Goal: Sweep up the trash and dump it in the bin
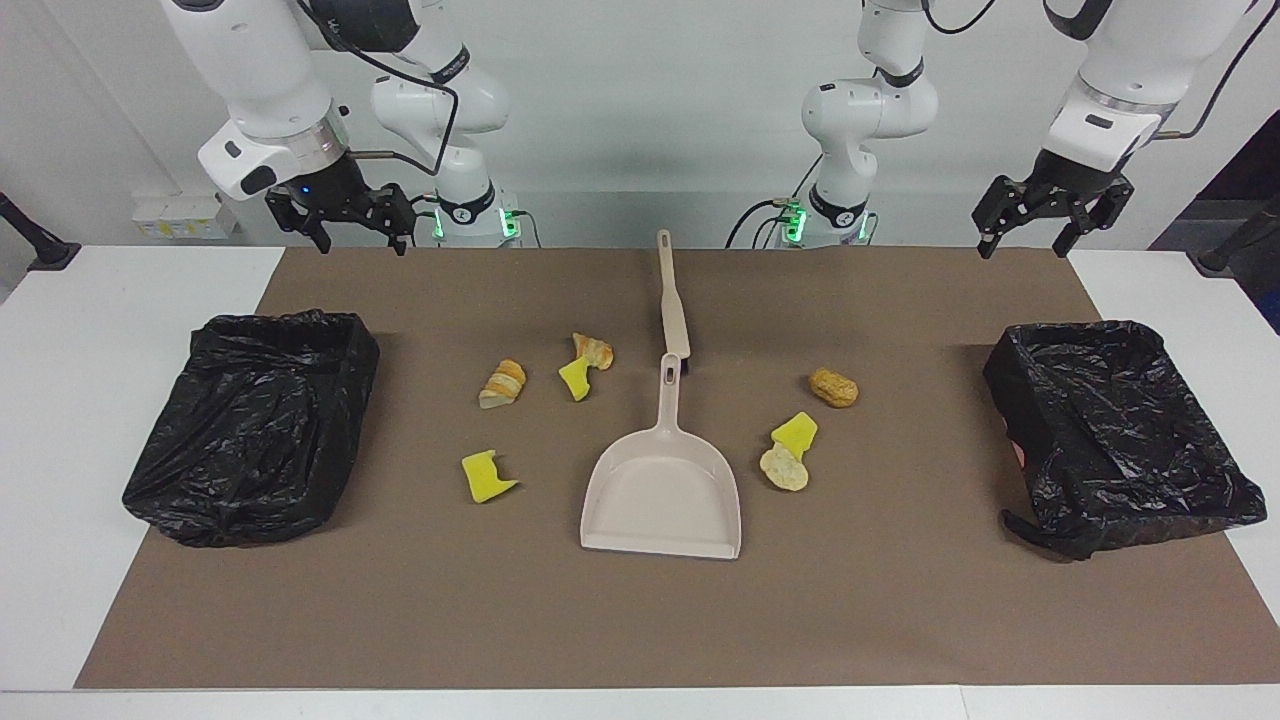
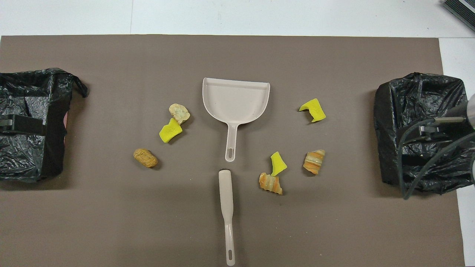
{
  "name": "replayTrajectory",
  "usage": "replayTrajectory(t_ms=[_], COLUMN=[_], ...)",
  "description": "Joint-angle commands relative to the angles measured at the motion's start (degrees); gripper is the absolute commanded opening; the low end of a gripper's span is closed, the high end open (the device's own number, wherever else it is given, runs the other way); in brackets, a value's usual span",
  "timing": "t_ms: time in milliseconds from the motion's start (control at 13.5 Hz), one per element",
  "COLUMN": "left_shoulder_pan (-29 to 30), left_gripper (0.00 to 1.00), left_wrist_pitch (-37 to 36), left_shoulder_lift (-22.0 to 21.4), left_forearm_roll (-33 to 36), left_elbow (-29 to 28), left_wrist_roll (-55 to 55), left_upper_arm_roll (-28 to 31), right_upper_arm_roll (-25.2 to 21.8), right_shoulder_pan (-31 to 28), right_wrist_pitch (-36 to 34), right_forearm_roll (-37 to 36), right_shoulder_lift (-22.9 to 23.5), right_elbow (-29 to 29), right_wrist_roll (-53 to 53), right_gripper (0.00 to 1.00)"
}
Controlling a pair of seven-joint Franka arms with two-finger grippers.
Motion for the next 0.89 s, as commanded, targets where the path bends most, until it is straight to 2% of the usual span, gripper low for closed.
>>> replayTrajectory(t_ms=[0,813], left_shoulder_pan=[0.8,0.8], left_gripper=[1.0,1.0], left_wrist_pitch=[-1.4,-1.4], left_shoulder_lift=[0.0,-0.1], left_forearm_roll=[-0.6,-0.6], left_elbow=[0.9,0.9], left_wrist_roll=[0.6,0.6], left_upper_arm_roll=[-0.5,-0.5], right_upper_arm_roll=[0.1,-0.3], right_shoulder_pan=[-0.7,-1.7], right_wrist_pitch=[-0.7,0.3], right_forearm_roll=[1.4,1.4], right_shoulder_lift=[-1.7,-1.3], right_elbow=[-1.6,-1.1], right_wrist_roll=[2.3,2.4], right_gripper=[1.0,1.0])
